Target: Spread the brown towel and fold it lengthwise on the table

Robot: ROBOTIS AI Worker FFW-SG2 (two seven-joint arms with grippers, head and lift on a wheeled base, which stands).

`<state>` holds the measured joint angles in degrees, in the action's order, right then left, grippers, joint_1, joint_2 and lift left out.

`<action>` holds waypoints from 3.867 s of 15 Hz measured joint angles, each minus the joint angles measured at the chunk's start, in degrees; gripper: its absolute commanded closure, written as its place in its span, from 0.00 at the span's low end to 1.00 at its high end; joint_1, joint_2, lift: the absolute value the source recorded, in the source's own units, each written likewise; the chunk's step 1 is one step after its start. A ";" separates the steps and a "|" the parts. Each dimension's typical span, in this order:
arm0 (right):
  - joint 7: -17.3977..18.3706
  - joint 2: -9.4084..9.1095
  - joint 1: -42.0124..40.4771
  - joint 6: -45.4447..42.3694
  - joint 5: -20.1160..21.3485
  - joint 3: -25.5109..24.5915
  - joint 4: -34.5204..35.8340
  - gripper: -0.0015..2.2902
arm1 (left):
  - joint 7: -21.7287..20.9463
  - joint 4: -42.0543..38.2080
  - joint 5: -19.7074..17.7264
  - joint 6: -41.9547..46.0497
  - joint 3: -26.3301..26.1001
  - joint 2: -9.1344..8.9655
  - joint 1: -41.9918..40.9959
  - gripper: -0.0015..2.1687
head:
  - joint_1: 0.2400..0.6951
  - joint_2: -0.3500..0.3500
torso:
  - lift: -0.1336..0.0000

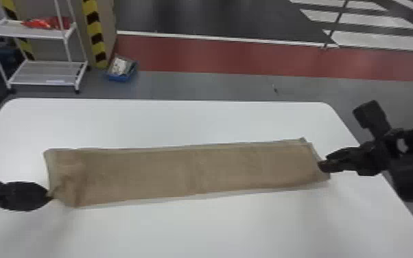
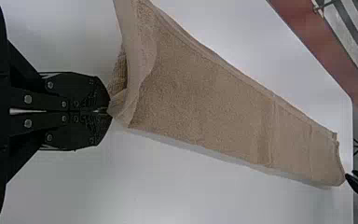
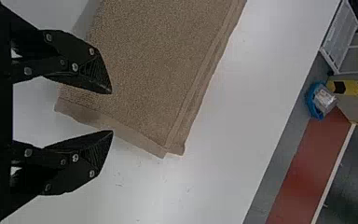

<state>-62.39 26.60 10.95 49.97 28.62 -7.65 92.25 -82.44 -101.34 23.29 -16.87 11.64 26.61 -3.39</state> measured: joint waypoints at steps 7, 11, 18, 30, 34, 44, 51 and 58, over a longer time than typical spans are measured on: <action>-0.07 -0.73 -0.27 -1.32 2.25 2.39 -1.01 0.65 | 0.15 0.92 0.46 1.71 -0.31 0.18 0.14 0.61 | 1.00 0.33 | 0.07; -0.17 -0.42 -1.72 -2.48 3.70 2.42 -0.94 0.65 | 0.41 2.61 1.81 4.01 -0.51 0.69 0.87 0.61 | 1.00 0.33 | 0.07; -0.11 -0.38 -2.86 -4.15 5.86 2.63 -0.93 0.65 | 5.26 5.83 4.38 6.00 -0.29 2.27 2.23 0.06 | 1.00 0.37 | 0.07; -0.10 -0.79 -2.03 -4.31 6.42 3.06 -1.89 0.65 | 9.86 -3.30 -7.25 -8.17 4.77 0.46 -6.56 0.98 | 1.00 0.37 | 0.07; -0.02 -1.21 -1.83 -4.30 6.66 3.31 -1.99 0.65 | 11.19 -3.67 -7.93 -7.96 2.89 -1.15 -6.54 0.98 | 1.00 0.34 | 0.07; -0.02 -1.35 -1.54 -4.30 7.00 3.29 -2.46 0.65 | 17.93 4.27 -2.09 -4.73 -1.07 -1.10 -1.61 0.98 | 1.00 0.37 | 0.07; 0.08 -1.32 -0.61 -4.46 7.22 3.71 -3.29 0.65 | 19.93 6.75 -1.54 -6.22 1.43 0.76 1.16 0.90 | 1.00 0.45 | 0.07; 0.27 -1.38 0.33 -4.92 7.67 4.25 -4.47 0.65 | 19.65 2.91 -14.66 -30.58 3.49 -0.25 2.77 0.24 | 1.00 0.44 | 0.07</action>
<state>-62.11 25.22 11.28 45.04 36.29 -3.40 87.78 -62.79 -98.43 8.64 -47.46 15.13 26.36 -0.62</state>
